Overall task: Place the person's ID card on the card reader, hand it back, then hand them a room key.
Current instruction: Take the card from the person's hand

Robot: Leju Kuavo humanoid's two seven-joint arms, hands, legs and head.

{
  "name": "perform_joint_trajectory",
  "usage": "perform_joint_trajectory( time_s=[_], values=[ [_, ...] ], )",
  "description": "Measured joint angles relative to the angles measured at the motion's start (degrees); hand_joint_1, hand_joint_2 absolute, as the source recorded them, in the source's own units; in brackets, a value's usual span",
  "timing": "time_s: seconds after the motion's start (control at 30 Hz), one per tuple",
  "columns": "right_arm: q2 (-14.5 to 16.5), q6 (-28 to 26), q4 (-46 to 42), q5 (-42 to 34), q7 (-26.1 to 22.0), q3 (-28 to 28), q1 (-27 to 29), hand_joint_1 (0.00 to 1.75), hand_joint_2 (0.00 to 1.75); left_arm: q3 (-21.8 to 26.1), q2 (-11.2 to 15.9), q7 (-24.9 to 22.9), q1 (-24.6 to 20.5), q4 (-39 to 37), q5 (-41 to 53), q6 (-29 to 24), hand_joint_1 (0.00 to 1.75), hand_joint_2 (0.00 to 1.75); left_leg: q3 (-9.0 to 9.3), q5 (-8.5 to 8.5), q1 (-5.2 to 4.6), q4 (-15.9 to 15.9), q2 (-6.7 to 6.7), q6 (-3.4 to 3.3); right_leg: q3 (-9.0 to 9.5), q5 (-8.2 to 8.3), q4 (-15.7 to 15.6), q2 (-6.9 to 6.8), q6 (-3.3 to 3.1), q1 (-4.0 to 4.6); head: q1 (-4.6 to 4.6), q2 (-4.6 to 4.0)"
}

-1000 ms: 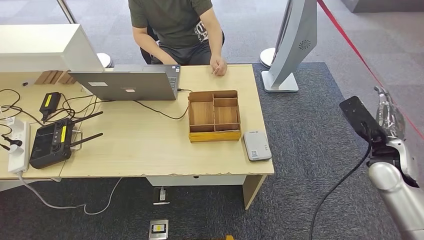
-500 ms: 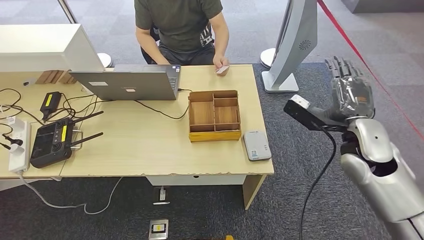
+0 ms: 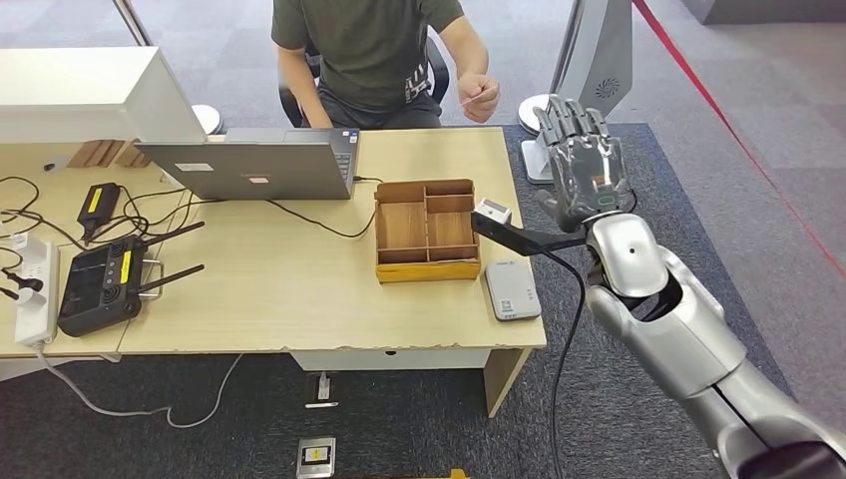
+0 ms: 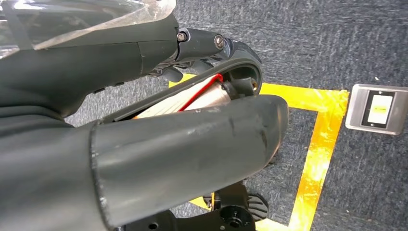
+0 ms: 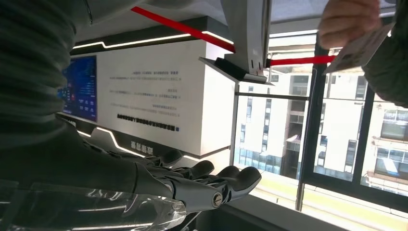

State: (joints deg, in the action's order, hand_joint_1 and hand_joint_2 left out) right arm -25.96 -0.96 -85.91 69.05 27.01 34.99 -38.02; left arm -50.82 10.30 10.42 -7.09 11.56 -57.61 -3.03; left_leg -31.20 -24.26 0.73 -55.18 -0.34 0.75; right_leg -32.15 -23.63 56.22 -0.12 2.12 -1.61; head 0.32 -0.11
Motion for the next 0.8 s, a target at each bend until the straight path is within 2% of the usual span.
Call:
perform_joint_trajectory(
  time_s=[0.23, 0.4, 0.47, 0.6, 0.8],
  values=[
    [4.3, 1.2, 7.0, -2.1, -0.1, 3.2, -4.5, 0.0, 1.75, 0.0, 0.0, -0.3, 0.3, 0.0, 0.8, 0.3, 0.0, 0.0, -0.06, 0.03, 0.02, 0.0, -0.06, 0.0, -0.05, 0.01, 0.0, -0.05, -0.01, 0.02, 0.03, 0.0],
    [7.1, 0.0, 12.3, -20.5, -0.6, 3.0, -5.9, 0.0, 1.75, -0.2, 0.2, -1.9, -0.7, 0.0, 2.2, 0.9, 0.0, 0.0, -0.06, 0.02, 0.02, 0.0, 0.0, 0.0, -0.09, 0.05, 0.0, -0.04, -0.06, 0.02, 0.03, 0.0],
    [7.6, -1.0, 13.6, -24.9, -0.4, 2.9, -6.2, 0.0, 1.75, -0.3, 0.2, -2.4, -1.0, 0.0, 2.6, 1.1, 0.0, 0.0, -0.06, 0.02, 0.02, 0.0, 0.0, 0.0, -0.09, 0.05, 0.0, -0.04, -0.06, 0.02, 0.03, 0.0],
    [7.8, -1.8, 15.5, -27.9, 0.7, 3.0, -6.7, 0.0, 1.75, -0.5, 0.2, -3.5, -1.4, 0.0, 3.1, 1.1, 0.0, 0.0, -0.04, 0.03, 0.02, 0.0, 0.02, 0.0, -0.09, 0.05, 0.0, -0.04, -0.06, 0.03, 0.04, 0.0],
    [7.6, -2.4, 16.7, -28.2, 1.8, 3.8, -6.9, 0.0, 1.75, -0.9, 0.3, -4.7, -2.3, 0.0, 3.8, 1.3, 0.0, 0.0, -0.04, 0.02, 0.02, 0.0, 0.03, 0.0, -0.1, 0.06, 0.0, -0.03, -0.06, 0.03, 0.04, 0.0]
  ],
)
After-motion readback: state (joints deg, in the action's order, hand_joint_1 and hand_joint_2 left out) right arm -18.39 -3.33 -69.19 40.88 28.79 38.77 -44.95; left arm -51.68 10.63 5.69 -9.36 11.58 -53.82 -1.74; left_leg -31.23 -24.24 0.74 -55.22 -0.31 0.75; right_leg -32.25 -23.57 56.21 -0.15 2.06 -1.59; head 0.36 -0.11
